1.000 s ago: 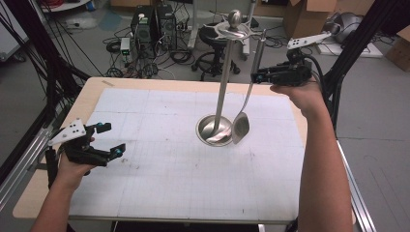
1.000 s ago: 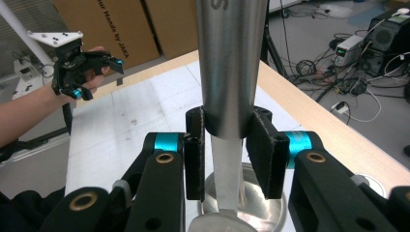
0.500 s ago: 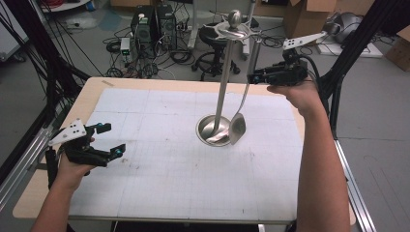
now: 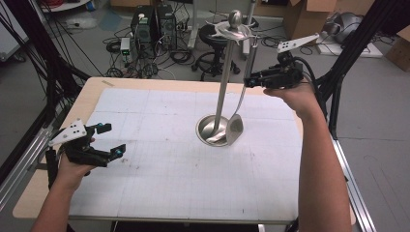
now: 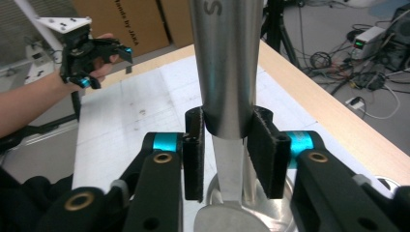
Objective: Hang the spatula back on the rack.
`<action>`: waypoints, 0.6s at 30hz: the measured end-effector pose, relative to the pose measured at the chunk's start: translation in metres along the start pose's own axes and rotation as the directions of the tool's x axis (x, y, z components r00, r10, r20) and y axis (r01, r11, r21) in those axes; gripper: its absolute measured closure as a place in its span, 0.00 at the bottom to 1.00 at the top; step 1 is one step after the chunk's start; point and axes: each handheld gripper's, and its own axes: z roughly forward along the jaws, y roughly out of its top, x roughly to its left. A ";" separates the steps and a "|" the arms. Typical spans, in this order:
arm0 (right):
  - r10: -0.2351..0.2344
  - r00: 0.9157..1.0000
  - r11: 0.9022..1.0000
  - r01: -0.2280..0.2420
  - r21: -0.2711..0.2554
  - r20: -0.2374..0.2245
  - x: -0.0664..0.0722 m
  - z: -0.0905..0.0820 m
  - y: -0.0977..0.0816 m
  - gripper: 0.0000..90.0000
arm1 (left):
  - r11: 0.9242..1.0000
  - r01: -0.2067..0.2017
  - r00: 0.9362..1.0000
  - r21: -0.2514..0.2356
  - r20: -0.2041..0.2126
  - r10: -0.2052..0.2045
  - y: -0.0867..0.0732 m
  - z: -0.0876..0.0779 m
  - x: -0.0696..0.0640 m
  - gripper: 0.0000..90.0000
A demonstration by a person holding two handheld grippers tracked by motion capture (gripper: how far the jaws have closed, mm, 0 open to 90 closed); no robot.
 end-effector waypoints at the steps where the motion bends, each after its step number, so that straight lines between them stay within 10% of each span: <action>1: 0.014 1.000 1.000 -0.014 -0.004 0.018 0.001 0.000 0.000 0.62 | 1.000 0.001 1.000 0.000 0.000 -0.001 0.000 0.000 0.000 0.02; 18: -0.047 0.992 0.998 0.052 -0.035 0.118 0.039 -0.012 -0.014 0.35 | 1.000 0.008 1.000 0.000 0.007 -0.008 -0.001 0.002 0.000 0.02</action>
